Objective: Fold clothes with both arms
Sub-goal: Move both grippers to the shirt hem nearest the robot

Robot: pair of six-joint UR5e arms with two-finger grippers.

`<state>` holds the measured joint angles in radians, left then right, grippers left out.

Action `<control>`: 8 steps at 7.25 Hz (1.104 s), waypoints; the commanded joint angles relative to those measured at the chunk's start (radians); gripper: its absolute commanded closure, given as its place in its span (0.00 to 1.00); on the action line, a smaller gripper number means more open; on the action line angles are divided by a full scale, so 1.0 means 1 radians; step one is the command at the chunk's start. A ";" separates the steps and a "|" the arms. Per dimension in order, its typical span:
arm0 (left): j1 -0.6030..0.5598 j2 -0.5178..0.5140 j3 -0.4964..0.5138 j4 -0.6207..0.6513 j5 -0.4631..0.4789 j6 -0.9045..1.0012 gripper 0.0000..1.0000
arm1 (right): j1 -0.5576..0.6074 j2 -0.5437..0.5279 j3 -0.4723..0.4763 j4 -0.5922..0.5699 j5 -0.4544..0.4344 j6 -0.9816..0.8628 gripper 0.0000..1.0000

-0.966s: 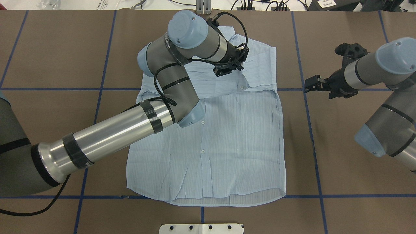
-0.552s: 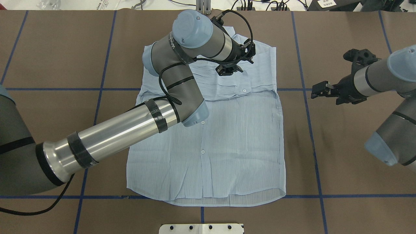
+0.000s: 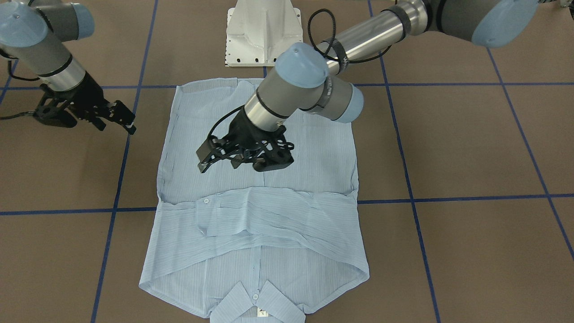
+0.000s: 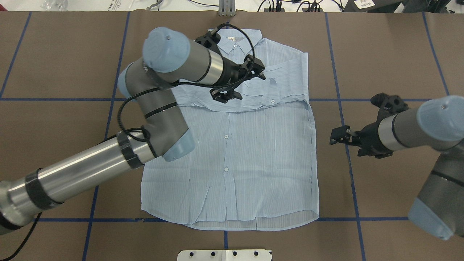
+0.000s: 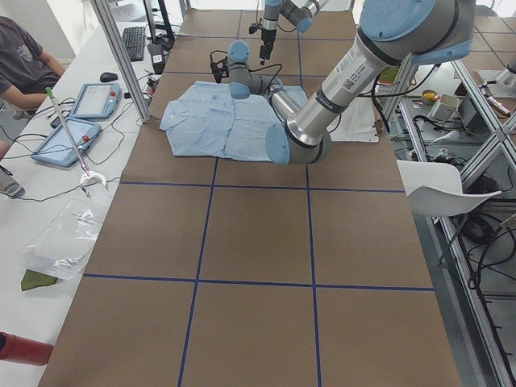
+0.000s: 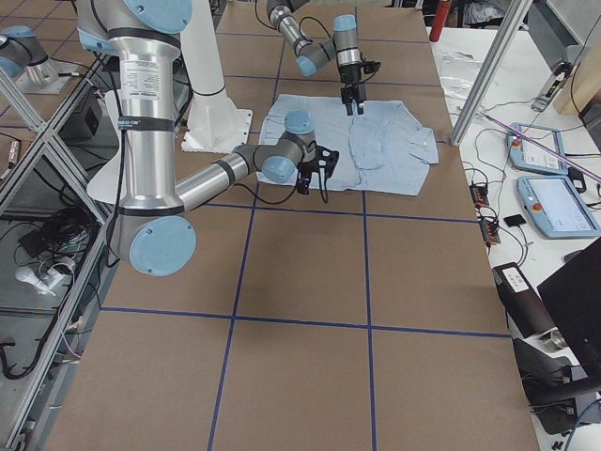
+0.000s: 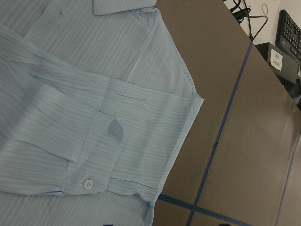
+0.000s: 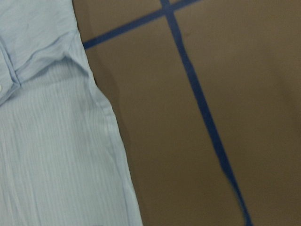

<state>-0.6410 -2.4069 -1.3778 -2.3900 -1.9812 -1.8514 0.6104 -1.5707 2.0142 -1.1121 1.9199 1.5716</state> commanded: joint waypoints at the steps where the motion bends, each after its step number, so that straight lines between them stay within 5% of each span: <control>1: -0.006 0.194 -0.220 0.000 0.001 0.014 0.11 | -0.261 -0.002 0.060 -0.005 -0.256 0.318 0.01; 3: -0.009 0.203 -0.250 0.005 0.007 0.012 0.11 | -0.430 0.018 0.127 -0.161 -0.431 0.547 0.03; 4: -0.011 0.203 -0.260 0.006 0.016 0.012 0.11 | -0.469 0.052 0.150 -0.272 -0.446 0.589 0.06; 8: -0.011 0.216 -0.280 0.015 0.047 0.014 0.11 | -0.526 0.058 0.138 -0.392 -0.446 0.624 0.13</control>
<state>-0.6527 -2.1977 -1.6502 -2.3792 -1.9380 -1.8382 0.0987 -1.5205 2.1554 -1.4571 1.4746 2.1940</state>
